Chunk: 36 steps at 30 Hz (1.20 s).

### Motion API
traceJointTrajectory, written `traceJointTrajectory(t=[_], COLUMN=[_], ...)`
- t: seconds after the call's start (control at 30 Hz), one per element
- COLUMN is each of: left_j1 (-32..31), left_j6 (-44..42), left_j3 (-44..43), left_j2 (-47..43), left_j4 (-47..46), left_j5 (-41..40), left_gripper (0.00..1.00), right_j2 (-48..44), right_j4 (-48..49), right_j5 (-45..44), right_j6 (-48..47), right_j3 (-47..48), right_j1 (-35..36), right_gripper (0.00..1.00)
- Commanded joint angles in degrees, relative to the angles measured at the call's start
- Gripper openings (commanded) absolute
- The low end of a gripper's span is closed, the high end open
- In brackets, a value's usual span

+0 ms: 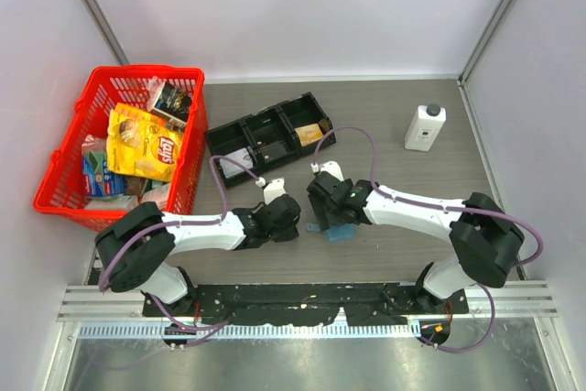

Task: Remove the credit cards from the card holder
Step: Open the card holder at the center of the board.

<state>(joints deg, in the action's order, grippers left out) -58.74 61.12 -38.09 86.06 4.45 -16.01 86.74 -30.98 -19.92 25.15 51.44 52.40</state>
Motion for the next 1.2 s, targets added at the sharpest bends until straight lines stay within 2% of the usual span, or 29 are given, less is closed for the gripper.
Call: traceJointTrajectory(t=[0.0,0.17,0.37,0.4,0.47,0.53,0.6,0.67,0.7,0.73,0.83,1.07,1.13,1.17], left_j1=[0.03,0.03,-0.06,0.03,-0.06,-0.06,-0.06,-0.06,0.03,-0.06,-0.06,-0.06,-0.06,-0.06], left_j6=[-0.39,-1.00,-2.41,-2.85,-3.81,-4.61,-5.66,-6.54,-6.98,-7.33,-8.12,-9.71,-9.97,-10.23], left_j3=[0.38,0.03,-0.50,-0.76,-1.81,-3.30,-5.32,-7.52,-8.57,-9.98,-14.20,-22.99,-24.84,-25.80], left_j2=[-0.11,-0.37,-3.00,-3.44,-4.41,-4.50,-4.06,-2.75,-1.78,-0.56,3.13,13.59,16.05,17.20], left_j4=[0.30,0.56,-0.40,-0.67,-0.93,-0.93,-1.46,-2.33,-2.95,-3.39,-5.58,-9.19,-9.72,-9.98], left_j5=[-0.34,-0.43,0.10,0.28,0.63,1.24,2.47,4.14,5.10,5.81,8.80,13.02,13.98,14.60], left_gripper=[0.00,0.00,0.01,0.06,0.22,0.39,0.52,0.62,0.66,0.69,0.76,0.77,0.78,0.78], right_j2=[-5.08,-9.04,-12.55,-12.82,-13.26,-13.70,-14.58,-15.55,-15.72,-15.64,-15.81,-16.69,-17.48,-17.92], right_j4=[-3.38,-3.03,-2.42,-1.81,-1.36,-1.10,-0.57,-0.22,-0.31,-0.39,-1.10,-1.71,-1.45,-1.19], right_j5=[-1.44,3.66,9.97,12.43,14.72,17.19,18.34,18.25,17.64,17.20,15.62,14.65,13.86,13.60], right_j6=[-1.41,-2.56,-4.67,-4.84,-4.50,-3.97,-3.18,-2.82,-2.65,-2.47,-1.77,-0.80,-0.10,0.42], right_j3=[1.65,-1.07,-4.42,-5.20,-6.00,-6.70,-7.58,-7.93,-7.93,-7.93,-6.97,-5.56,-5.65,-5.91], right_j1=[-2.64,-7.57,-17.84,-18.73,-21.37,-23.48,-24.54,-24.98,-24.98,-25.07,-24.98,-24.98,-24.98,-25.07], right_gripper=[0.73,0.66,0.47,0.39,0.31,0.27,0.15,0.12,0.05,0.02,0.01,0.02,0.10,0.19])
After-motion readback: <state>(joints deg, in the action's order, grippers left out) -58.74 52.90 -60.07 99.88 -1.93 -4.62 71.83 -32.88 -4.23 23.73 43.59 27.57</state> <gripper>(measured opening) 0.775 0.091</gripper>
